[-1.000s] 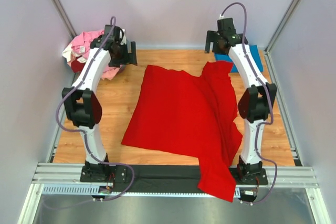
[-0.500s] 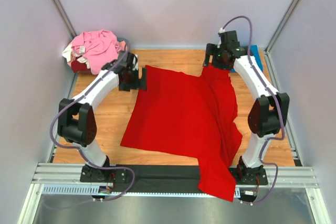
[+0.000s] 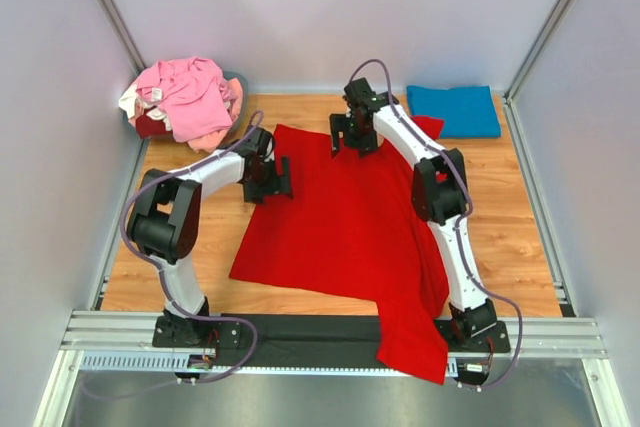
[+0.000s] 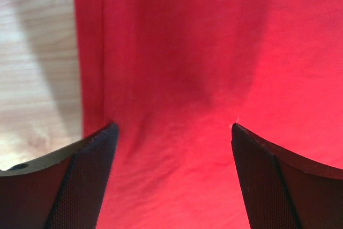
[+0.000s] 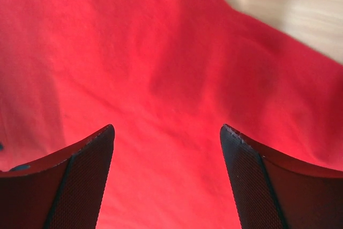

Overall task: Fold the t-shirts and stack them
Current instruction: Flatten the tshirt out

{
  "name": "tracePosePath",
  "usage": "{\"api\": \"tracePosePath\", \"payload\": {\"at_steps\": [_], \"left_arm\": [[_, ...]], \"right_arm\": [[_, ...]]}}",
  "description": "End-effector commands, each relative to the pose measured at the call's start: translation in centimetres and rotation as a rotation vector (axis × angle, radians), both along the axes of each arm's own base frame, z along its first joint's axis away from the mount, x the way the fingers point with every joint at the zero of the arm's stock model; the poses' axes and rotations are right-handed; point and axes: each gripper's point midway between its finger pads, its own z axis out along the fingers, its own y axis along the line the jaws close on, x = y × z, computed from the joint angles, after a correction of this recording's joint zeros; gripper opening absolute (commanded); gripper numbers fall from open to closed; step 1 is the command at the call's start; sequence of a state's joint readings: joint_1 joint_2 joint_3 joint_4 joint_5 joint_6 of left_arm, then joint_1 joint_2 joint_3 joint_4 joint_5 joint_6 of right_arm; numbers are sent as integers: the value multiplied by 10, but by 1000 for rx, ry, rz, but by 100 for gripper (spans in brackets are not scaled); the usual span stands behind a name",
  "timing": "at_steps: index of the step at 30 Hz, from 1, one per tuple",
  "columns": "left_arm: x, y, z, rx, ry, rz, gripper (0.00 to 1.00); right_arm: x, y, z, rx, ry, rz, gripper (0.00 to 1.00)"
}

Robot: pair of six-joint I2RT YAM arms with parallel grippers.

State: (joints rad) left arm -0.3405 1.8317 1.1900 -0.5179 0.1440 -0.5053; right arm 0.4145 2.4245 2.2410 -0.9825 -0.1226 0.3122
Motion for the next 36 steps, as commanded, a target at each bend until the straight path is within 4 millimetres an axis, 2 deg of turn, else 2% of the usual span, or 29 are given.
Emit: {"api": "tracePosePath", "payload": {"at_steps": [1,2,5,7,8,10,11,12,13,14,16,17,20,22,23,27,30,32,33,35,36], "left_arm": [[-4,-3,-21,-18,37,48,93],[-9,2,-30,7,58,57,93],[-19,21,-45,97,95,96,93],[-21,35,-49,110,110,140,93],[-27,32,-48,52,125,138,90],[-24,35,-44,1,116,175,89],[-25,34,-43,-4,117,189,89],[-26,36,-37,-1,108,196,89],[-25,40,-34,15,100,207,89],[-22,43,-23,17,68,209,89],[-23,59,-14,69,52,235,90],[-20,63,-2,71,19,242,91],[-23,87,11,105,7,286,91],[-27,97,14,112,11,299,92],[-28,108,15,138,5,325,92],[-29,121,15,185,4,343,93],[-23,133,19,240,5,355,93],[-14,143,25,264,-7,377,93],[-13,151,26,263,1,399,93],[-5,152,38,249,-21,410,92],[-7,152,43,255,-15,403,91]], "right_arm": [[3,14,-6,9,24,-1,80],[1,19,-18,7,44,3,80],[-3,37,-35,52,77,9,79],[-3,52,-38,88,72,23,78],[-4,62,-38,122,78,34,78],[-9,80,-46,161,99,46,78],[-7,91,-40,195,90,61,78],[-7,100,-39,214,84,71,78],[-11,110,-49,225,102,77,78],[-11,120,-43,266,102,91,78],[-13,137,-46,317,113,93,78],[-16,145,-46,350,126,104,78],[-16,167,-45,417,107,128,78],[-15,175,-42,448,102,135,78],[-17,179,-43,466,110,140,78],[-6,173,-41,446,65,128,78],[9,151,-35,407,32,85,79],[24,127,-33,378,9,45,82],[33,114,-23,377,-16,43,82],[37,104,-8,391,-29,58,85],[38,103,2,405,-47,89,85]]}}
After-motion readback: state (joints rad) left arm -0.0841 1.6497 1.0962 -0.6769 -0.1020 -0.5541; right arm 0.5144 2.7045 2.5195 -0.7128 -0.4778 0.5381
